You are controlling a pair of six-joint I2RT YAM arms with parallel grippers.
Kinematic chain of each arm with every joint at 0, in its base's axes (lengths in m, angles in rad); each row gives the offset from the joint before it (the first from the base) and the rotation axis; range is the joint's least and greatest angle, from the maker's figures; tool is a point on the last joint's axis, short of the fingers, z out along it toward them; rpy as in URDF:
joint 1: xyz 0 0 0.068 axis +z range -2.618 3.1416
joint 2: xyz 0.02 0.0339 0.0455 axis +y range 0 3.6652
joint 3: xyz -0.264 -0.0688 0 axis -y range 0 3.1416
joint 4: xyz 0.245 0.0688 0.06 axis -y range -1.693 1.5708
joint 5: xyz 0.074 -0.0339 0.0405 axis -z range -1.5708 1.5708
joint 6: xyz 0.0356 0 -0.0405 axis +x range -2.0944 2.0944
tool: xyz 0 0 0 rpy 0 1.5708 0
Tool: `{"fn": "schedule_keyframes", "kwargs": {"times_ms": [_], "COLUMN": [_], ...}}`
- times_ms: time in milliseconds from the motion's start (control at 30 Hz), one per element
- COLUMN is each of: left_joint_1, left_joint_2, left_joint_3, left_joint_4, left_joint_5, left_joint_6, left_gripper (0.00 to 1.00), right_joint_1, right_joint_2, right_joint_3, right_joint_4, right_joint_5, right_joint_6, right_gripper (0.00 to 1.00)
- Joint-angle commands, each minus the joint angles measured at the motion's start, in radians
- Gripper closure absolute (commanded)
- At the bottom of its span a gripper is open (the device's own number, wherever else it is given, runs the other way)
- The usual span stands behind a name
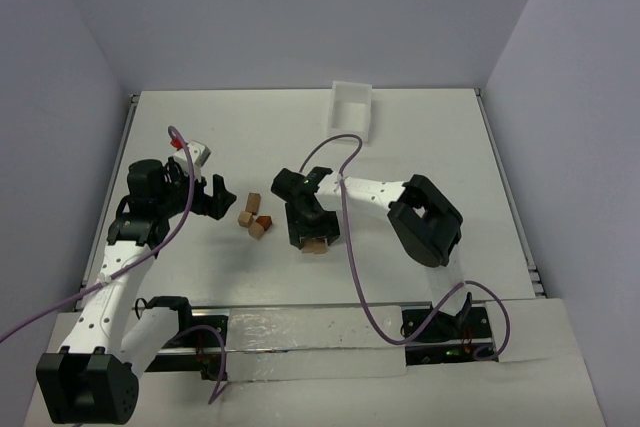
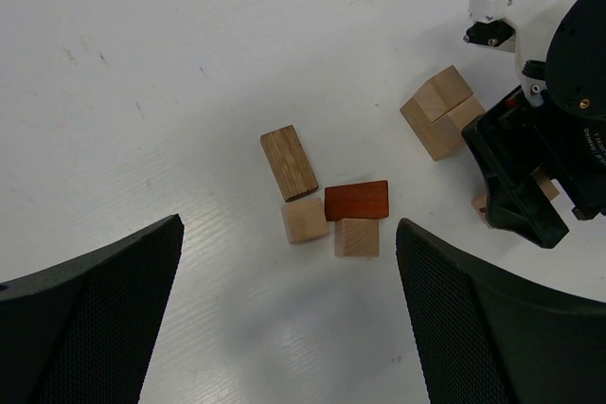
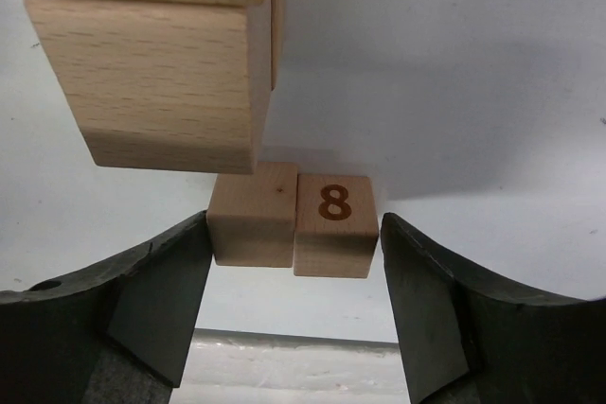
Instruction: Build the wood block tower
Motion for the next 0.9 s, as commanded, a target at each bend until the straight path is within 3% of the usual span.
{"fn": "schedule_keyframes", "kwargs": {"times_ms": [0,300,533,700,867], "left_joint_1": [0.009,0.009,0.008,0.008,0.008], "left_joint_2": [-0.007,-0.003,-0.003,0.003,0.005], "left_joint_3": [0.006,0.011,0.017,0.039,0.055], "left_joint_4": [0.039,0.038,0.033,0.027,0.005], "left_joint_5": [0.019,0.019,0.024,0.037,0.051], "left_joint_6": [0.011,0.018,0.018,0.018,0.037], "left_gripper": [0.01,0.01,0.01,0.01,0.01], "right_joint_1": [-0.007,-0.04,-0.14,-0.204,-0.333], "right_joint_2": [-0.005,-0.071,-0.223,-0.308,-0.379], "right_joint_3": [0.027,-0.031,-0.13,-0.158,-0.236], "right_joint_4": [-0.013,0.019,0.068,0.088,0.178], "right_joint_5": [0.026,0.009,0.049,0.039,-0.107], "right_joint_6": [0.026,0.007,-0.128,-0.34,-0.838], "right_gripper": [0.26,0.46,0.72,0.8,0.84]}}
